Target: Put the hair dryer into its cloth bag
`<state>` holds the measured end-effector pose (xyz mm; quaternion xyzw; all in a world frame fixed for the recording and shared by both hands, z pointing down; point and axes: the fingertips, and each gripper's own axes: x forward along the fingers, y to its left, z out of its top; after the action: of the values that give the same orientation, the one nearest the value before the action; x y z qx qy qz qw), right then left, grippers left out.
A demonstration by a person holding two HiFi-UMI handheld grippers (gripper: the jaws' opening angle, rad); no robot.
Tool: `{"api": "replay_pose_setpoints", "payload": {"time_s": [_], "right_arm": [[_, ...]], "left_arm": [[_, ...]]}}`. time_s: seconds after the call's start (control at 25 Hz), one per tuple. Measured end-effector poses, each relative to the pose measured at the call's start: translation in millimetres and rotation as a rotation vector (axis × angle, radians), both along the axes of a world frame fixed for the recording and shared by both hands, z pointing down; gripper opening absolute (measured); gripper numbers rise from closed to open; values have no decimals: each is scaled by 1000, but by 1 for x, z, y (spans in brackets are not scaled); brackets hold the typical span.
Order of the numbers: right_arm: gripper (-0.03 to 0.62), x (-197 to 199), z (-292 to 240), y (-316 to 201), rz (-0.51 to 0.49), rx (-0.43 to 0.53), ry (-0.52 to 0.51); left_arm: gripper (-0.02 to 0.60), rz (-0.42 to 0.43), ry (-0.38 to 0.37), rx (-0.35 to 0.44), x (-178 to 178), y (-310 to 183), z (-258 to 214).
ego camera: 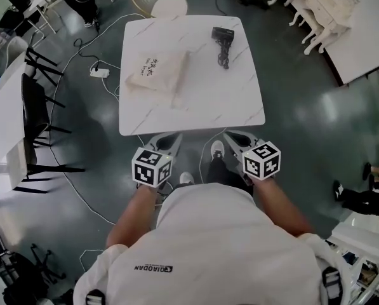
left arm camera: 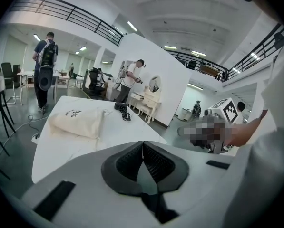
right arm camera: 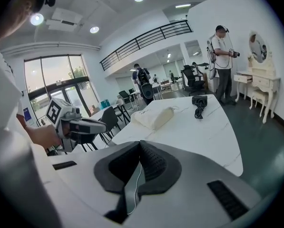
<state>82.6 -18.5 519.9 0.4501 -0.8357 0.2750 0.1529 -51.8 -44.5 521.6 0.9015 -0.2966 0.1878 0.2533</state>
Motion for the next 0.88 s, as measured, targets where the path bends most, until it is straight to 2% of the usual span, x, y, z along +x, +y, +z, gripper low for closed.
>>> {"api": "replay_pose_setpoints", "payload": {"time_s": [0.24,0.68,0.88], "right_arm": [[21,21,-1,-46,-36,30,-8],[21,95,4,-144,-105,56,32],[21,125,9,-190,-110,81,12]], "left_arm": [[29,-56,-33,-1,12,-40,2],[29,-119,-66,12,82,-122,-6],[29,-168,-84,29,100,-156,-9]]}}
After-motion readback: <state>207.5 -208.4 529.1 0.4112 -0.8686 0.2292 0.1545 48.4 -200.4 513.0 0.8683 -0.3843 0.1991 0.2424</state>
